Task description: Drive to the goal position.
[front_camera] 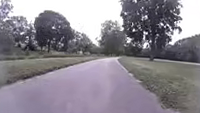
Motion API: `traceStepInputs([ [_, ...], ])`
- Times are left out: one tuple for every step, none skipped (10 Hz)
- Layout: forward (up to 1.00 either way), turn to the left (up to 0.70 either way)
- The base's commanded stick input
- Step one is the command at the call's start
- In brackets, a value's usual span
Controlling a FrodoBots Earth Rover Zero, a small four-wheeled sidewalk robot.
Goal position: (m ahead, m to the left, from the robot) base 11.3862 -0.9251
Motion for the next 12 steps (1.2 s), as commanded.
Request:
traceStepInputs([
  [0.70, 0.00],
  [0.70, 0.00],
  [0.70, 0.00],
  [0.70, 0.00],
  [0.70, 0.00],
  [0.70, 0.00],
  [0.70, 0.00],
  [0.70, 0.00],
  [0.70, 0.00],
  [0.70, 0.00],
  [0.70, 0.00],
  [0.70, 0.00],
])
